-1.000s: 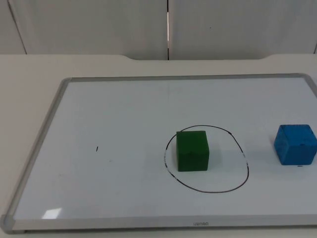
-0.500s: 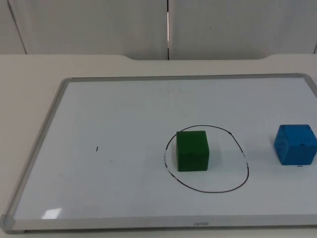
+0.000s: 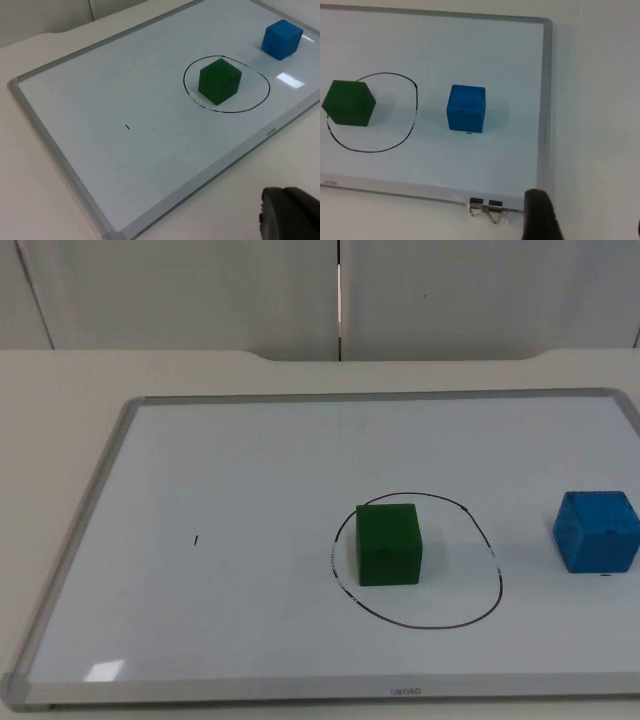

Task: Push the two cubes into the marked area.

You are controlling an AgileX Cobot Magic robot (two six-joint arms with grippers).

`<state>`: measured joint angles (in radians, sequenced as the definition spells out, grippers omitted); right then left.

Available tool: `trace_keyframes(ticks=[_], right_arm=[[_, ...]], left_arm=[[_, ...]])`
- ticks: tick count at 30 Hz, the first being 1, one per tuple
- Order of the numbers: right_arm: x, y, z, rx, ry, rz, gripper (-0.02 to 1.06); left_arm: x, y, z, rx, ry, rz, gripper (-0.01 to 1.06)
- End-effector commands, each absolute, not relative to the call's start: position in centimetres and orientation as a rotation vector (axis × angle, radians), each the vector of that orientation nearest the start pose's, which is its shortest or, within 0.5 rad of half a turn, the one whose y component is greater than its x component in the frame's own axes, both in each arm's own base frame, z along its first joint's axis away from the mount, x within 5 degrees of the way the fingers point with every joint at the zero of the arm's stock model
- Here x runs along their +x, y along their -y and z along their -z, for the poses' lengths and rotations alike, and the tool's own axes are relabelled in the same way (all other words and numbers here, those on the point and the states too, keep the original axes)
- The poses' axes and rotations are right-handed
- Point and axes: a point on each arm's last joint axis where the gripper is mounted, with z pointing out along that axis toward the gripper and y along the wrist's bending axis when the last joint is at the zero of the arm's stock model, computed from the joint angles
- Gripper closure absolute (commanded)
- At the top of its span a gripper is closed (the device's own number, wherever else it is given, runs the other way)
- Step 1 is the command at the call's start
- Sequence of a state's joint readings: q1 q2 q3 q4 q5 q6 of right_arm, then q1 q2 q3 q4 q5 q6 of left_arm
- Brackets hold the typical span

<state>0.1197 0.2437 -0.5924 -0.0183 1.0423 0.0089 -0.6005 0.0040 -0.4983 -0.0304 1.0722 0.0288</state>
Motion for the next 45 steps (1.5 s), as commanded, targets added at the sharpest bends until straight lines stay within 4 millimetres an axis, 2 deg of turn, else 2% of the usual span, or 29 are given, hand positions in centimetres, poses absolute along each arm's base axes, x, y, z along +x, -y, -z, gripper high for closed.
trace_keyframes(ticks=[1, 4, 8, 16, 17, 19, 20, 22, 24, 26, 29, 31, 32, 37, 43, 45], right_arm=[[4.0, -0.3, -31.4, -0.111, -2.174, -0.053, 0.6], [5.2, -0.5, -32.3, -0.113, -2.188, -0.052, 0.6], [7.8, -0.8, -33.4, -0.115, -2.21, -0.051, 0.6], [13.0, -1.4, -32.9, -0.115, -2.322, -0.048, 0.63], [13.9, -1.5, -32.5, -0.112, -2.353, -0.048, 0.66], [16.0, -1.7, -31.3, -0.095, -2.429, -0.051, 0.83], [16.0, -1.7, -31.3, -0.095, -2.429, -0.051, 0.83], [17.9, -2.0, -30.1, -0.097, -2.464, -0.049, 0.98], [19.6, -2.2, -29.0, -0.099, -2.481, -0.048, 1.05], [20.4, -2.3, -28.5, -0.095, -2.485, -0.05, 1.05], [22.4, -2.5, -26.6, -0.089, -2.523, -0.05, 1.05], [24.2, -2.7, -24.7, -0.092, -2.554, -0.048, 1.05], [24.2, -2.7, -24.7, -0.092, -2.554, -0.048, 1.05], [27.2, -3.1, -21.2, -0.099, -2.55, -0.048, 1.05], [29.2, -3.3, -18.9, -0.1, -2.508, -0.055, 1.05], [30.0, -3.4, -17.4, -0.089, -2.516, -0.061, 1.05]], left_arm=[[-0.5, -0.1, -27.4, 0.648, -1.985, 0.39, 1.05], [-0.5, -0.1, -27.4, 0.648, -1.985, 0.39, 1.05], [-0.5, -0.1, -27.4, 0.648, -1.985, 0.39, 1.05], [-0.5, -0.1, -27.4, 0.648, -1.985, 0.39, 1.05], [-0.5, -0.1, -27.4, 0.648, -1.985, 0.39, 1.05], [-0.5, -0.1, -27.4, 0.648, -1.985, 0.39, 1.05], [-0.5, -0.1, -27.4, 0.648, -1.985, 0.39, 1.05], [-0.5, -0.1, -27.4, 0.648, -1.985, 0.39, 1.05], [-0.5, -0.1, -27.4, 0.648, -1.985, 0.39, 1.05], [-0.5, -0.1, -27.4, 0.648, -1.985, 0.39, 1.05], [-0.5, -0.1, -27.4, 0.648, -1.985, 0.39, 1.05], [-0.5, -0.1, -27.4, 0.648, -1.985, 0.39, 1.05], [-0.5, -0.1, -27.4, 0.648, -1.985, 0.39, 1.05], [-0.5, -0.1, -27.4, 0.648, -1.985, 0.39, 1.05], [-0.5, -0.1, -27.4, 0.648, -1.985, 0.39, 1.05], [-0.5, -0.1, -27.4, 0.648, -1.985, 0.39, 1.05]])
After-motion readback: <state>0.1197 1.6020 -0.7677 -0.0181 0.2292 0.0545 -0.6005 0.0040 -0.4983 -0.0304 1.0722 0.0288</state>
